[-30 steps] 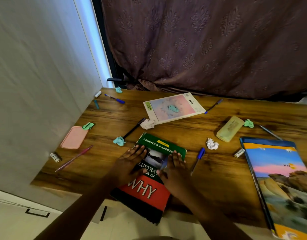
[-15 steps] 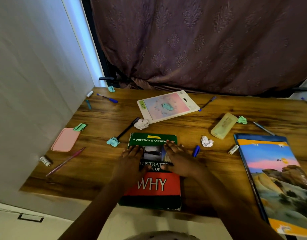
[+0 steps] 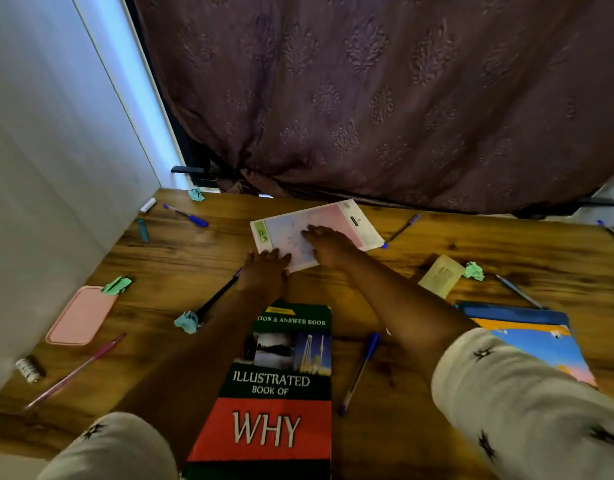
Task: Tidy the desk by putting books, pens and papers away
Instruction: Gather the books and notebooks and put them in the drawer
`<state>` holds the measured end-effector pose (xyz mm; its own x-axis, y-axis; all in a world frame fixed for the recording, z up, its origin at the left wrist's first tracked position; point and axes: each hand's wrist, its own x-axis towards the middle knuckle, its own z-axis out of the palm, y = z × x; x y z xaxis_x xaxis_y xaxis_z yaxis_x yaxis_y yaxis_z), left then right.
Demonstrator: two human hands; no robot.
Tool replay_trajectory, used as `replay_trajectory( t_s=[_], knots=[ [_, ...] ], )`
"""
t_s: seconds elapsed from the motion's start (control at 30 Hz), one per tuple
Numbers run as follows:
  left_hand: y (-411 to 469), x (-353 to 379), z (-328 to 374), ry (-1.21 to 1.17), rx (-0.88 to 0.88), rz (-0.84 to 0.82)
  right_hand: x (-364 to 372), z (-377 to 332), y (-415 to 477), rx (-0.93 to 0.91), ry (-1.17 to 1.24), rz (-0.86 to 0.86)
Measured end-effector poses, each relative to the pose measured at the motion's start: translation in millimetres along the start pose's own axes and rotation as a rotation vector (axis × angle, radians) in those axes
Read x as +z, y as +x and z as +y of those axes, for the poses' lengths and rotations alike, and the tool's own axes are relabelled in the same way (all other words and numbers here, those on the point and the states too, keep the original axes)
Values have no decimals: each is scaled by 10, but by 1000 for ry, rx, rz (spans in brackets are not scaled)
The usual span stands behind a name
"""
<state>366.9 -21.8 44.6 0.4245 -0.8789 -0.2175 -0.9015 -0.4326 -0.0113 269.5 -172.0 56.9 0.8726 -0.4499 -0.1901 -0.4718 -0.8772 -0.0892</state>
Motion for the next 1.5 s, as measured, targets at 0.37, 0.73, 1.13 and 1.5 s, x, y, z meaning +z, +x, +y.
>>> replay_trajectory(
  t_s=[0.37, 0.73, 1.13, 1.5],
  knots=[
    [12, 62, 22, 9, -29, 29, 31, 412, -746, -59, 197, 179],
    [151, -150, 41, 174, -14, -12, -371, 993, 370, 513, 437, 61],
    [232, -143, -231, -128, 6, -129, -673, 1024, 155, 627, 1379, 25],
    [-977, -633, -347, -1406, 101, 456, -1370, -408, -1583, 115, 857, 905]
  ],
)
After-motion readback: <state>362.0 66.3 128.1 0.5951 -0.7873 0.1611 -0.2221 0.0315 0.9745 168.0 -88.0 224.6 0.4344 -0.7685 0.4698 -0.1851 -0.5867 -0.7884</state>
